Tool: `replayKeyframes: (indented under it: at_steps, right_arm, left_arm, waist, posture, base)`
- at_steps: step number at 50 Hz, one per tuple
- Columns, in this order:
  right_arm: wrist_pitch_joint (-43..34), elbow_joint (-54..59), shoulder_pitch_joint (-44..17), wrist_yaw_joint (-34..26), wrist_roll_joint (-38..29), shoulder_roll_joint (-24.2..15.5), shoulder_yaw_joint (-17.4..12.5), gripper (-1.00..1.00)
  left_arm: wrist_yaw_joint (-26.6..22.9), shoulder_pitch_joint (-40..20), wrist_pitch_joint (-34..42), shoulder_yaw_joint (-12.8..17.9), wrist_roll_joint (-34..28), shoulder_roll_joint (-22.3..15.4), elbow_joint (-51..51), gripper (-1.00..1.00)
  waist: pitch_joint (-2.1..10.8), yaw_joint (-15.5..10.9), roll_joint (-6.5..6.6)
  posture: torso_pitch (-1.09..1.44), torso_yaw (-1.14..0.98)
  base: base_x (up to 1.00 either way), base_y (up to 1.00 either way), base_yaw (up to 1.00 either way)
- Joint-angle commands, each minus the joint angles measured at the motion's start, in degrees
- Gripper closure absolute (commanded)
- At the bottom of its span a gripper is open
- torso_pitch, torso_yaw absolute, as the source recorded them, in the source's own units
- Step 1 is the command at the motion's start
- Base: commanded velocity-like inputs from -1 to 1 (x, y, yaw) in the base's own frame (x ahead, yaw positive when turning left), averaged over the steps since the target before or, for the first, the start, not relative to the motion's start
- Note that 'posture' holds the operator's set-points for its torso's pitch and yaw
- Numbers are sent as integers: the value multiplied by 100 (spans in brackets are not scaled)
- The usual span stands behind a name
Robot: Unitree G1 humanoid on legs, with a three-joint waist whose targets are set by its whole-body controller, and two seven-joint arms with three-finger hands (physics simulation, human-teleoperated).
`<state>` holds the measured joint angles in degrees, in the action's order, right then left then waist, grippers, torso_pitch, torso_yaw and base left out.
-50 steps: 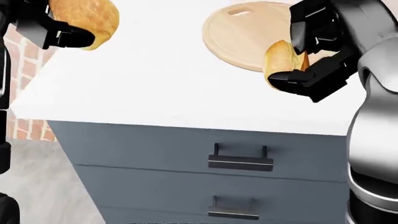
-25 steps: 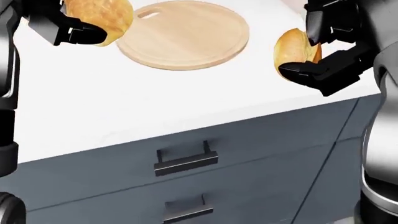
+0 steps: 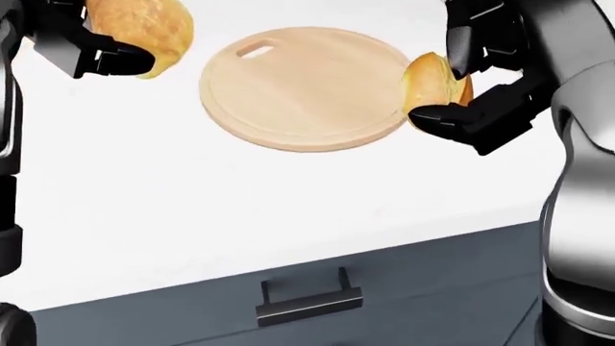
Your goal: Place all breads on the cutting board.
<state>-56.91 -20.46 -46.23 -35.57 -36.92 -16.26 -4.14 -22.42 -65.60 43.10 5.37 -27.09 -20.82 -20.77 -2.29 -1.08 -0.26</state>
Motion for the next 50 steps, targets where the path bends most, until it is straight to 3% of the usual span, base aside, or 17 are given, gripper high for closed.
replayKeyframes:
  at_steps: [1, 3, 4, 6, 11, 13, 14, 15, 17, 21, 26, 35, 42, 50]
  right_arm:
    - [74, -146, -150, 51, -51, -89, -75, 100]
    - [78, -160, -144, 61, -49, -94, -71, 100]
    - [40, -185, -150, 48, -60, -98, -65, 100]
    - [17, -200, -164, 20, -75, -121, -51, 100]
    - [-31, -211, -255, -32, -108, -153, -38, 100]
    - [-24, -172, -331, -31, -107, -151, -38, 100]
    - [-22, -165, -351, -33, -113, -151, -32, 100]
    - [-46, -180, -360, -48, -129, -156, -25, 100]
    - [-63, -204, -357, -60, -143, -155, -34, 100]
    - [-26, -176, -298, -38, -149, -148, -53, 100]
    - [10, -153, -319, -27, -122, -166, -71, 100]
    - [-172, 24, -620, -4, -156, -222, -121, 100]
    - [70, 737, -968, 487, 149, -70, -157, 100]
    - [394, 1701, -1456, 1066, 518, 154, 10, 100]
  left_arm:
    - [49, -252, -166, -1, 12, -9, 248, 100]
    - [35, -240, -132, -17, 7, 4, 310, 100]
    - [22, -254, -116, -17, 6, 2, 321, 100]
    - [15, -283, -111, -11, 4, -12, 313, 100]
    - [-41, -299, -55, -9, -15, -46, 387, 100]
    - [-87, -352, 5, -13, -31, -71, 428, 100]
    - [-103, -361, 16, -11, -38, -80, 449, 100]
    - [-112, -352, 27, -11, -44, -80, 477, 100]
    - [-141, -305, 67, -20, -59, -63, 568, 100]
    - [-132, -306, 53, -4, -53, -40, 545, 100]
    - [-127, -312, 54, -31, -66, -14, 531, 100]
    - [-191, -239, 216, 3, -67, 3, 795, 100]
    - [-175, -215, 249, -39, -61, 65, 867, 100]
    - [-188, -200, 250, -40, -62, 62, 892, 100]
  waist:
    - [69, 36, -54]
    - [187, 10, -361]
    - [25, -19, -295]
    - [-37, 18, -398]
    - [-110, 73, -111]
    - [-35, 120, 153]
    - [44, 187, 205]
    - [-12, 169, 105]
    - [71, 123, 95]
    - [99, 57, -49]
    - [171, 66, -44]
    - [125, 111, -25]
    - [98, 131, -19]
    - [92, 163, 18]
  posture:
    - [0, 0]
    - [0, 0]
    - [0, 0]
    - [0, 0]
    - [0, 0]
    - [0, 0]
    - [0, 0]
    - [0, 0]
    - [0, 0]
    - [0, 0]
    - [0, 0]
    - [0, 0]
    - [0, 0]
    - [0, 0]
  base:
    - [0, 0, 0]
    - [0, 0, 0]
    - [0, 0, 0]
    - [0, 0, 0]
    - [0, 0, 0]
    - [0, 0, 0]
    - [0, 0, 0]
    - [0, 0, 0]
    - [0, 0, 0]
    - [0, 0, 0]
    - [0, 0, 0]
    - [0, 0, 0]
    - [0, 0, 0]
    - [0, 0, 0]
